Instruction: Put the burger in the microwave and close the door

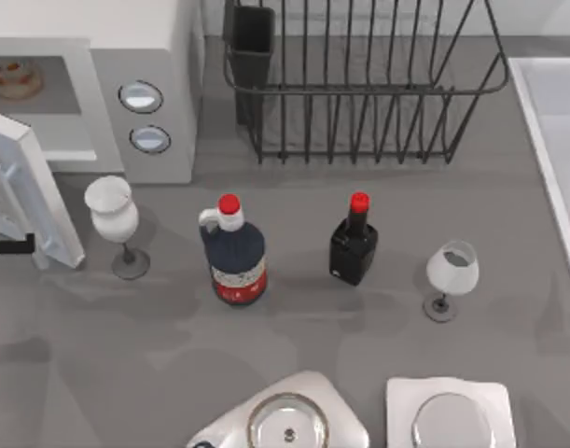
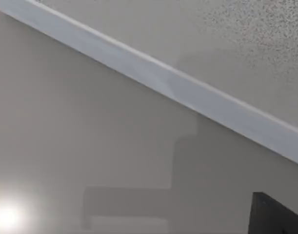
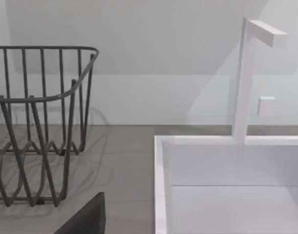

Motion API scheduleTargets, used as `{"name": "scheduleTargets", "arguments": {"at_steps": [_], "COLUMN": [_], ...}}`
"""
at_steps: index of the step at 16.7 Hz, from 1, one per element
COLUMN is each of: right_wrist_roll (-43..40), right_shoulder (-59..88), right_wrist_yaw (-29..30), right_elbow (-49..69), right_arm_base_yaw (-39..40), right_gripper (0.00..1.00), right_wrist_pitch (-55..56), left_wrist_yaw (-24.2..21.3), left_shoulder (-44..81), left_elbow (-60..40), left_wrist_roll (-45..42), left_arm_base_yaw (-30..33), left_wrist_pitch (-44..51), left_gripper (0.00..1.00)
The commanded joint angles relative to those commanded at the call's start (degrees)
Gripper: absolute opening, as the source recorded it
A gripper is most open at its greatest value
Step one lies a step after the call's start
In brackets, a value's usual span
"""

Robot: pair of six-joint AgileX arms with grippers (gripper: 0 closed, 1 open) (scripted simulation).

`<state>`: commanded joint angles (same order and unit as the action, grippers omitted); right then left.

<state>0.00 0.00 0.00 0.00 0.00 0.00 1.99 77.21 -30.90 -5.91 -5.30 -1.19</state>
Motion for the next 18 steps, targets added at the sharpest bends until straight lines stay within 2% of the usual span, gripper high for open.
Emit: {"name": "scheduleTargets", "arguments": {"at_steps": [5,9,13,18], "right_wrist_roll": [0.0,0.0,0.0,0.0], "right_shoulder": [0.0,0.0,0.0,0.0], "right_wrist_yaw": [0.0,0.0,0.0,0.0], "right_elbow": [0.0,0.0,0.0,0.0], "right_arm_base_yaw": [0.0,0.0,0.0,0.0], "right_gripper": [1.0,1.0,1.0,1.0], "right_wrist_pitch": [0.0,0.0,0.0,0.0], "left_wrist_yaw": [-4.05,-5.12,-5.63,-8.02], "left_shoulder": [11.53,12.63,13.93,21.64], "left_elbow": [-5.61,-6.12,-7.45,-17.3], "left_wrist_roll": [3.12,3.59,4.65,7.25], "left_arm_base_yaw": [2.8,3.2,1.06,-1.16], "left_wrist_pitch": [-5.65,-6.31,-6.19,-6.51], "left_gripper": [0.0,0.0,0.0,0.0]}}
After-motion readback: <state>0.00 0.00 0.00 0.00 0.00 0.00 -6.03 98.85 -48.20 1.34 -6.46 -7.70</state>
